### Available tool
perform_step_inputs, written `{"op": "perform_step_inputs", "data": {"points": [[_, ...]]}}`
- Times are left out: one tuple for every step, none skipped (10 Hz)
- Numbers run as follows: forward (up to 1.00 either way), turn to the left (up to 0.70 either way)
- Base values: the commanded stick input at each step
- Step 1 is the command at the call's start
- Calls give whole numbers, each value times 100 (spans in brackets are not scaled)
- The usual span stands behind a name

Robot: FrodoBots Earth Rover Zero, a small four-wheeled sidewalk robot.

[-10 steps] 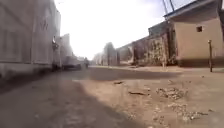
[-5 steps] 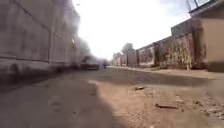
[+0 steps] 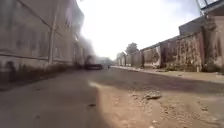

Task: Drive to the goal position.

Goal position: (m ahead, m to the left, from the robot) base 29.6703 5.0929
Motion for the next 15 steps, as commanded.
{"op": "perform_step_inputs", "data": {"points": [[100,0],[100,-6],[100,-24],[100,-27],[100,0],[100,0],[100,0],[100,0],[100,0],[100,0],[100,0],[100,0],[100,0],[100,0],[100,0]]}}
